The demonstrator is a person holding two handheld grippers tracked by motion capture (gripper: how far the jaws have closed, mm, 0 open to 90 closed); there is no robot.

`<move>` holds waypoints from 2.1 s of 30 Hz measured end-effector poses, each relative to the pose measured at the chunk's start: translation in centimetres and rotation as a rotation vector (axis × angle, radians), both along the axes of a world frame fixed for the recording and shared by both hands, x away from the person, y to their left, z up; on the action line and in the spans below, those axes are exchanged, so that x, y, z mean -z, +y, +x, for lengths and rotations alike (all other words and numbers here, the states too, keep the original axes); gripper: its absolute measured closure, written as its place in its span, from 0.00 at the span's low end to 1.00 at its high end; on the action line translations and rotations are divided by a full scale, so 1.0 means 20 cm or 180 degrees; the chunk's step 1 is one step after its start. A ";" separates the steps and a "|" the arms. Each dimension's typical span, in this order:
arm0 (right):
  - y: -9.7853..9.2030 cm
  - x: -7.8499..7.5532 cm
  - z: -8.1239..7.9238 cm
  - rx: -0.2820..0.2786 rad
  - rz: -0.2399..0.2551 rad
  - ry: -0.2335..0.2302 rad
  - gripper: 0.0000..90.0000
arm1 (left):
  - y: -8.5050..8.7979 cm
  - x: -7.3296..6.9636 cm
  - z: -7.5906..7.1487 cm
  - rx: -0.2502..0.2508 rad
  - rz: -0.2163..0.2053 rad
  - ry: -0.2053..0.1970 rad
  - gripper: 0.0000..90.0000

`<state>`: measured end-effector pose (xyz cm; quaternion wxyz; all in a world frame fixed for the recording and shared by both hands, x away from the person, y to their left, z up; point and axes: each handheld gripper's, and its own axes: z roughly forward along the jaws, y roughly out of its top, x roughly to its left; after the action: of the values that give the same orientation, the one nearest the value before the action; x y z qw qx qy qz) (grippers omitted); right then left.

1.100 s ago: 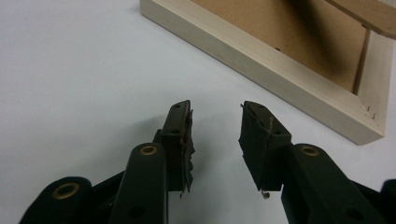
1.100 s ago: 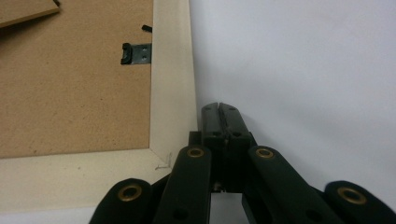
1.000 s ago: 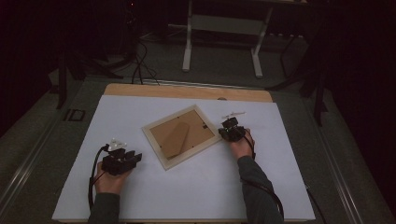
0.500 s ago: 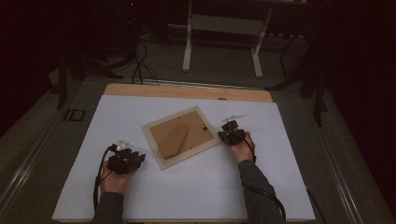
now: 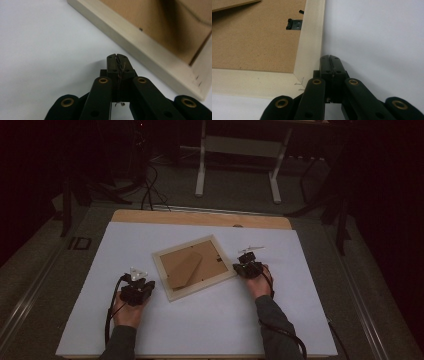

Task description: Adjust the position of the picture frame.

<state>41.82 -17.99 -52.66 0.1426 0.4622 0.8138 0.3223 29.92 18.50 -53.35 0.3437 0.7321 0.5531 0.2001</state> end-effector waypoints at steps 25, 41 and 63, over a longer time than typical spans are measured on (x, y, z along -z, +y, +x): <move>-0.01 0.00 -0.14 -0.0122 0.0102 0.0131 1.00 | -0.02 0.03 0.03 -0.0007 -0.0189 0.0148 1.00; -0.07 0.01 -0.28 -0.0224 0.0134 0.0119 1.00 | -0.04 0.02 0.05 0.0075 -0.0173 0.0169 1.00; -0.16 0.02 -0.42 -0.0287 0.0199 0.0035 1.00 | -0.06 0.01 0.02 0.0352 -0.0228 0.0302 1.00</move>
<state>33.40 -21.20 -53.09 0.1090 0.4310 0.8241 0.3511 30.30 17.30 -53.58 0.3536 0.7574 0.5342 0.1260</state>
